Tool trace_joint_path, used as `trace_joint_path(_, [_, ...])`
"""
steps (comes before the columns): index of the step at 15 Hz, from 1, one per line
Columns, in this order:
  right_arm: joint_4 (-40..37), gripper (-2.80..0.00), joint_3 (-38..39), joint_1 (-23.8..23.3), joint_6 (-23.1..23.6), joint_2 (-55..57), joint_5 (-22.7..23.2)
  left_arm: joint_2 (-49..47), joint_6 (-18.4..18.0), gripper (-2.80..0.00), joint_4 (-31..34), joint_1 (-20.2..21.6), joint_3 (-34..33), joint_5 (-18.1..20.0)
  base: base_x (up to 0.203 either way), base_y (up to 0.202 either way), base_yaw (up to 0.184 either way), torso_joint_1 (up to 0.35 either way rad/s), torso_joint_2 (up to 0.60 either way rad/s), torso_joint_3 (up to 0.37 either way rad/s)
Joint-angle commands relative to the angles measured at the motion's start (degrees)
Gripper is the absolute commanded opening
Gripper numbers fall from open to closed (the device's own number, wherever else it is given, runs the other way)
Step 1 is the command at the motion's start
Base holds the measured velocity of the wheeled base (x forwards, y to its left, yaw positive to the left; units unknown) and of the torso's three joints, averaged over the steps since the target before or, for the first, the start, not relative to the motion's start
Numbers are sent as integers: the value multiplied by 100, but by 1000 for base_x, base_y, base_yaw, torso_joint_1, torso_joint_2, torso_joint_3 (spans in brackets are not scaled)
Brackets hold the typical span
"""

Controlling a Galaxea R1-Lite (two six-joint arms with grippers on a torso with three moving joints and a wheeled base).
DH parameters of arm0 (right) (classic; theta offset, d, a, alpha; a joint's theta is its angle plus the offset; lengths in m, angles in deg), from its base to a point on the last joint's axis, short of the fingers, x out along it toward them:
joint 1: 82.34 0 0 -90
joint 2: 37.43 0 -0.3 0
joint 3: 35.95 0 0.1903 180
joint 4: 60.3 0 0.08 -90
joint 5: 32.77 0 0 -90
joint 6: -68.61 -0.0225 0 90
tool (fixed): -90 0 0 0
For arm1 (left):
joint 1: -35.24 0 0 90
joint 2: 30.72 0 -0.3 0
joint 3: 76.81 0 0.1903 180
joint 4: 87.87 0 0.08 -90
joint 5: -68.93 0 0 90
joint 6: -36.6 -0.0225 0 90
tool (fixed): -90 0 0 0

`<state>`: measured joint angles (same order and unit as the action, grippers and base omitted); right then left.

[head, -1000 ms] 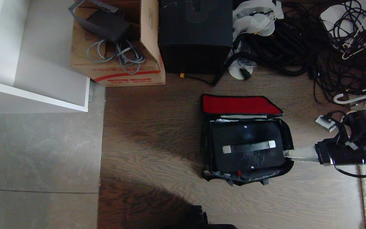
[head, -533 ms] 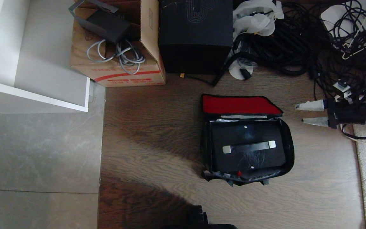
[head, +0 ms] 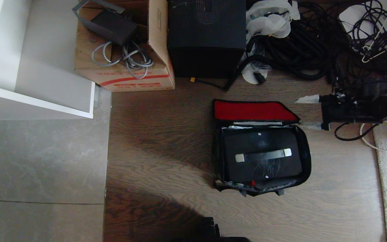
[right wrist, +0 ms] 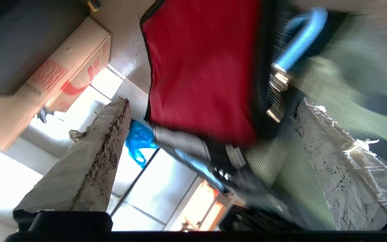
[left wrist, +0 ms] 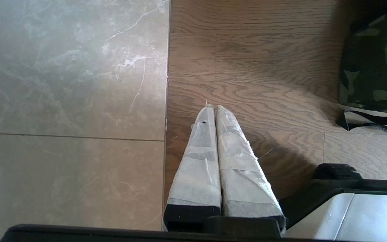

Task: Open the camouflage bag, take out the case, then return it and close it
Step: Close the top of the storage box

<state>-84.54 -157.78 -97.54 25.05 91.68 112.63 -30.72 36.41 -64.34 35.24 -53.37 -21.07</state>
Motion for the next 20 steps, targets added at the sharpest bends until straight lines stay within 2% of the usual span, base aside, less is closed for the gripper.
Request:
trace_joint_path(1, [102,0,-283,253,-270,433,-173,0,1,-280,2,0,-5,0,0,0,0,0,0,0])
trace_joint_path(5, [166,0,-1220,664,-567,1163,-1177,0,1,-280,2,0,-7,0,0,0,0,0,0,0])
trace_joint_path(6, [376,0,-1276,712,-593,1247,-1350,0,1,-280,2,0,1,0,0,0,0,0,0,0])
trace_joint_path(9, [918,0,-1288,718,-628,1380,-1398,0,1,-280,2,0,-7,0,0,0,0,0,0,0])
trace_joint_path(14, [1069,0,-1290,672,-707,1362,-1383,0,1,-280,2,0,-7,0,0,0,0,0,0,0])
trace_joint_path(15, [1224,-280,-1290,660,-732,1379,-1384,0,1,-280,2,0,1,0,0,0,0,0,0,0])
trace_joint_path(20, [1667,-280,-1290,588,-681,1347,-1392,0,1,-280,2,0,-2,0,0,0,0,0,0,0])
